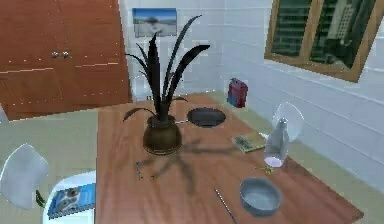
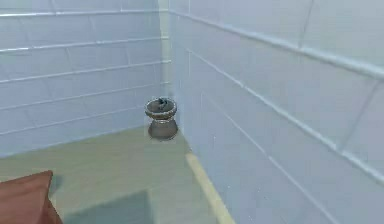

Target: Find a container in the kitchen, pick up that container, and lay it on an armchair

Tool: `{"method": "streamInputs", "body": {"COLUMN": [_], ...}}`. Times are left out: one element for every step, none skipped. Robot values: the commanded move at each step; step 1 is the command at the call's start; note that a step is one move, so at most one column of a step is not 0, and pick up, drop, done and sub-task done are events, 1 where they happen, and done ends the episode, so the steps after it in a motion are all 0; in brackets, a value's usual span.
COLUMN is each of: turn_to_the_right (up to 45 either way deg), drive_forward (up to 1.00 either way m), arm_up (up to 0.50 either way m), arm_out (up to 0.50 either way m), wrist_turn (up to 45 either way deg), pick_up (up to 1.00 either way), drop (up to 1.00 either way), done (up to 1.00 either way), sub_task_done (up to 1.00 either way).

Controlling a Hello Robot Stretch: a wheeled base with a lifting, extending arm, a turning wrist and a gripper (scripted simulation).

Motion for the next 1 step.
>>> {"method": "streamInputs", "body": {"turn_to_the_right": [-45.0], "drive_forward": [0.00], "arm_up": [0.00], "arm_out": [0.00], "wrist_turn": [0.0], "pick_up": [0.00], "drop": [0.00], "done": [0.00], "sub_task_done": [0.00]}}
